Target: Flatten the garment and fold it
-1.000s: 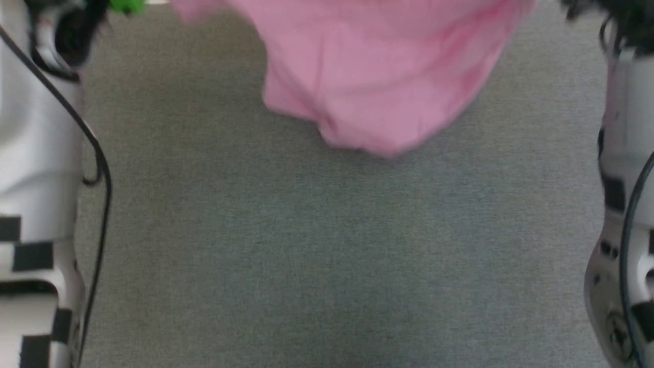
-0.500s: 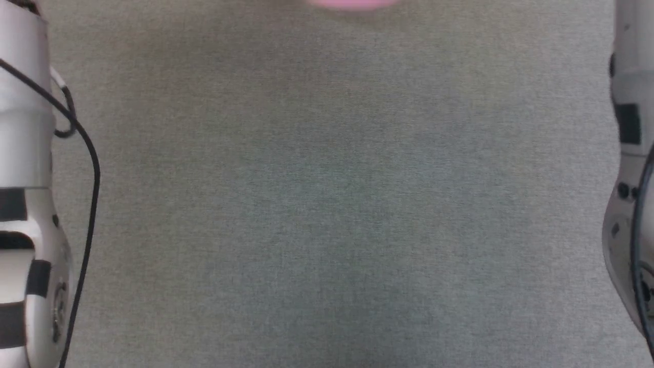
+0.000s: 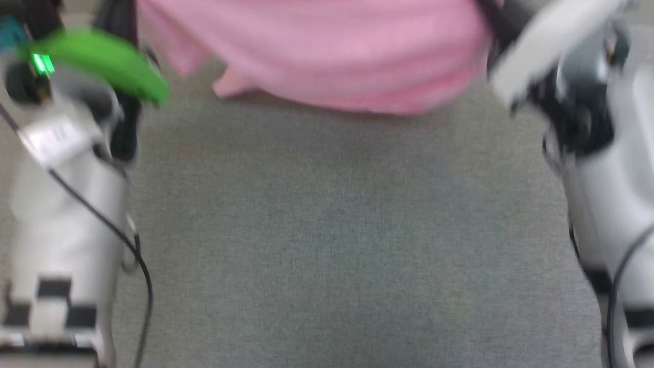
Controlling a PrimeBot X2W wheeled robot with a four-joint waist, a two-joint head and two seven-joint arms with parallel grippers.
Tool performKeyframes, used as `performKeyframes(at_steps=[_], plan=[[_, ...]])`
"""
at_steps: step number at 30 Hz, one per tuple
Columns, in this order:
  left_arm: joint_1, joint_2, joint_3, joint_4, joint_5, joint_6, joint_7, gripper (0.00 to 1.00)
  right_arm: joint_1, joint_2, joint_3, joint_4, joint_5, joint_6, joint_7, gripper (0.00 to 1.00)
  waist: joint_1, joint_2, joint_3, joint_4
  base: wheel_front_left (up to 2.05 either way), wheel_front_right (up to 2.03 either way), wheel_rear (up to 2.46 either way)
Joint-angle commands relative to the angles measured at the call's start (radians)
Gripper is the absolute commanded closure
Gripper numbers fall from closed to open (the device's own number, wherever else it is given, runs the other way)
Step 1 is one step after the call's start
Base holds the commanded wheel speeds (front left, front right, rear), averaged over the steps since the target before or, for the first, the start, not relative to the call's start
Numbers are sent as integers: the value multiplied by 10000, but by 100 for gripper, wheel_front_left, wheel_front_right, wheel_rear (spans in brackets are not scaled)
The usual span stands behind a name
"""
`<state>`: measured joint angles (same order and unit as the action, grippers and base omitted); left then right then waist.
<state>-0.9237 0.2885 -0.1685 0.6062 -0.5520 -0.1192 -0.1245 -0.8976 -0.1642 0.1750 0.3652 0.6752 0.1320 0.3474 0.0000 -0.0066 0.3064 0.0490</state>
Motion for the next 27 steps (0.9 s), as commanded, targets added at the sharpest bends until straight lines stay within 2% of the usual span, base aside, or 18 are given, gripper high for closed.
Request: performKeyframes(at_steps=[1, 4, 8, 14, 22, 27], plan=[[809, -28, 30, -394, -188, 32, 106, 100, 771, -260, 156, -471, 247, -13, 34, 100, 0, 66, -790, -24, 0, 0, 0], [2472, -38, 81, -1526, -389, 423, 504, 100, 2296, -673, 388, -1431, 655, -13, 119, 100, 0, 66, -1299, -35, 0, 0, 0], [5176, -43, 171, -3255, -689, 1230, 1296, 100, 4502, -1104, 705, -2525, 1013, -13, 212, 100, 0, 66, -1938, -84, 0, 0, 0], [8439, -116, 27, -4957, -941, 2225, 2359, 100, 7248, -1505, 1187, -3080, 1342, -13, 602, 100, 0, 66, -2524, 4, 0, 0, 0], [10728, -117, -381, -5208, -1077, 2965, 3479, 100, 9230, -2249, 2002, -2947, 991, -13, 1386, 100, 0, 66, -2928, 144, 0, 0, 0], [11249, -100, -320, -5454, -1323, 3212, 3894, 100, 9766, -2312, 1831, -2954, 1230, -13, 2333, 100, 0, 66, -3069, 115, 0, 0, 0]])
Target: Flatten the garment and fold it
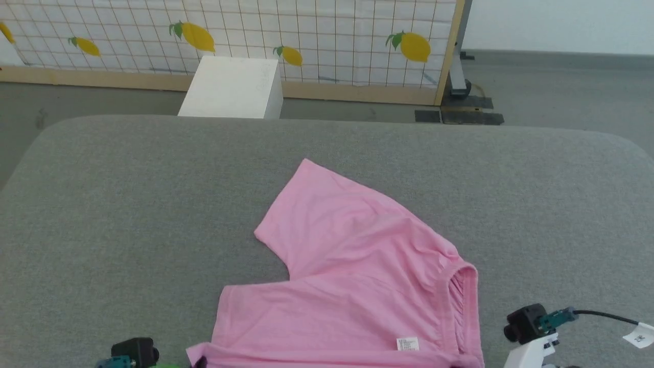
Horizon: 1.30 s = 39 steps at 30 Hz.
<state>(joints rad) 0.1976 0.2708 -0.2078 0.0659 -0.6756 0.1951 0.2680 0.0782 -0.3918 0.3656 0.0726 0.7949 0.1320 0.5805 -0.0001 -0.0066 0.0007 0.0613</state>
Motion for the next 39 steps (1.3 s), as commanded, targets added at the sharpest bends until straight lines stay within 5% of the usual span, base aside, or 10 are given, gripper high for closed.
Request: performKeyframes(at_steps=[1, 10, 26, 39], plan=[[6, 67, 149, -186, -145, 64, -87, 100, 4, 24, -232, -124, 53, -13, 26, 100, 1, 66, -11, -28, 0, 0, 0], [-2558, 320, -16, -389, 205, -389, -14, 100, -847, 782, -1598, -456, -751, -13, -17, 100, 1, 66, 689, -309, 0, 0, 0], [-9021, 258, -1286, 3738, 1083, -2257, 538, 100, -2931, 2011, -2542, -622, -1929, -13, 332, 100, 1, 66, 3521, -1378, 0, 0, 0], [-11177, -36, -1764, 6270, 1504, -2552, 366, 100, -3244, 2522, -2434, -748, -2014, -13, 459, 100, 1, 66, 4505, -1910, 0, 0, 0]])
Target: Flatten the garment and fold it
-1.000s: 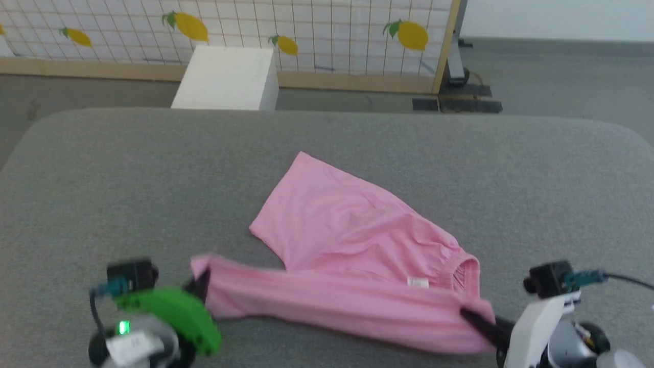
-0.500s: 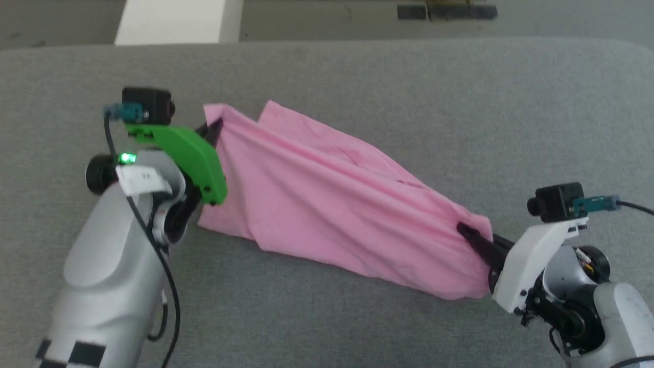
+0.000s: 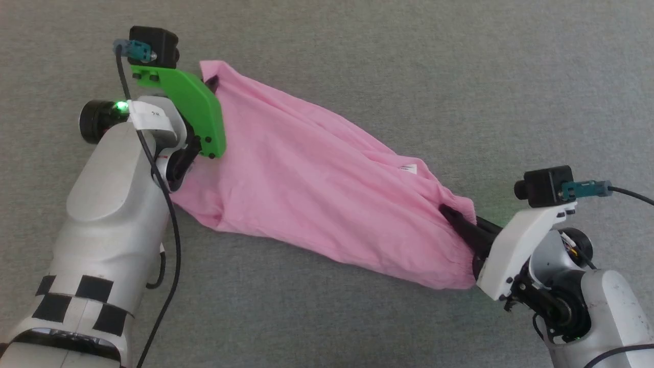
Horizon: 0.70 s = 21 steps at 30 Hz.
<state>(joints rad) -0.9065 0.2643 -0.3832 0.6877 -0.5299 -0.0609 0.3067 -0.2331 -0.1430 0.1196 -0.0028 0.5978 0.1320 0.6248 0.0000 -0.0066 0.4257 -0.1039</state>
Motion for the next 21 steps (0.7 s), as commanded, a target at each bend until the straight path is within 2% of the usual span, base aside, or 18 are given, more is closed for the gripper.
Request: performKeyframes(at_steps=[1, 2, 3, 4, 11, 14, 16, 21], plan=[[-189, 26, -2, 281, 43, 64, 14, 100, -151, 82, 58, 4, 1, -13, -10, 100, 0, 66, 268, -282, 0, 0, 0], [-227, 17, 8, 446, 29, 101, 40, 97, -166, 112, 92, 0, 35, -13, -25, 80, 0, 66, 274, -299, 0, 0, 0], [-283, 2, 36, 590, 19, 152, -23, 59, -185, 142, 141, -28, 88, -13, -69, 35, 0, 66, 276, -312, 0, 0, 0], [-321, -7, 24, 684, 45, 179, -91, 0, -183, 167, 165, -37, 137, -13, -87, 0, 0, 66, 269, -314, 0, 0, 0], [-474, -137, 170, 1286, -87, 355, -554, 0, 67, 241, -29, -302, 313, -13, -492, 0, 0, 66, -131, -93, 0, 0, 0], [-440, -104, 314, 1309, -155, 458, -957, 0, 267, 261, -289, -536, -9, -13, -842, 0, 0, 66, -487, 44, 0, 0, 0], [-332, -41, 398, 1188, -173, 455, -1386, 0, 469, 375, -599, -710, -326, -13, -1091, 0, 0, 66, -781, 159, 0, 0, 0], [428, 268, 639, 233, -157, 75, -3451, 0, 1168, 693, -1158, -1235, -1672, -13, -1223, 0, 0, 66, -1591, 448, 0, 0, 0]])
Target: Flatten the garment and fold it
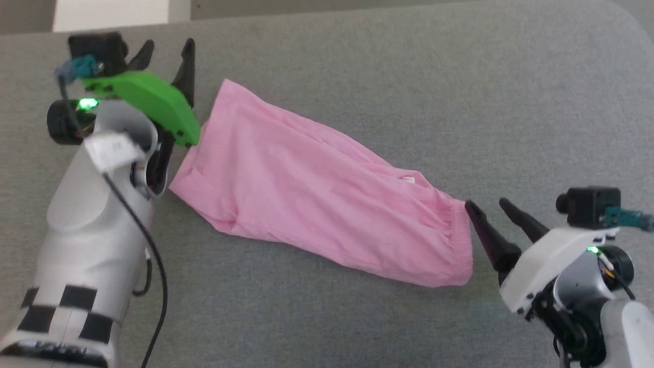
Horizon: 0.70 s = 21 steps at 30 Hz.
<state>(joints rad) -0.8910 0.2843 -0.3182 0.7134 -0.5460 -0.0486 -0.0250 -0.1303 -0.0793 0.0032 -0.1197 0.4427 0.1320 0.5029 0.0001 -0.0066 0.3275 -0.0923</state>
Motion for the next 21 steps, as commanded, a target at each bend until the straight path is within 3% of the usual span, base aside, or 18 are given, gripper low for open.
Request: performKeyframes(at_steps=[1, 6, 12, 15, 21], plan=[[537, 238, -82, -302, 215, -88, -705, 0, 341, 107, -26, -190, -425, -13, 115, 0, -1, 66, -799, 386, 0, 0, 0], [2092, 600, -67, -1640, 670, 129, -2128, 0, 1274, 247, -170, -829, -1868, -13, 1047, 0, -1, 66, -1482, 684, 0, 0, 0], [4703, 619, 911, -4174, 746, 1104, -2358, 0, 1959, 285, 294, -1212, -2578, -13, 2157, 0, -1, 66, -1932, 900, 0, 0, 0], [6081, 494, 1348, -5288, 864, 1485, -2363, 0, 1875, 287, 386, -893, -2619, -13, 2246, 0, -1, 66, -2009, 1043, 0, 0, 0], [7702, 238, 1710, -6323, 948, 1817, -2365, 0, 1291, 289, 284, 395, -2867, -13, 2132, 0, -1, 66, -1947, 1397, 0, 0, 0]])
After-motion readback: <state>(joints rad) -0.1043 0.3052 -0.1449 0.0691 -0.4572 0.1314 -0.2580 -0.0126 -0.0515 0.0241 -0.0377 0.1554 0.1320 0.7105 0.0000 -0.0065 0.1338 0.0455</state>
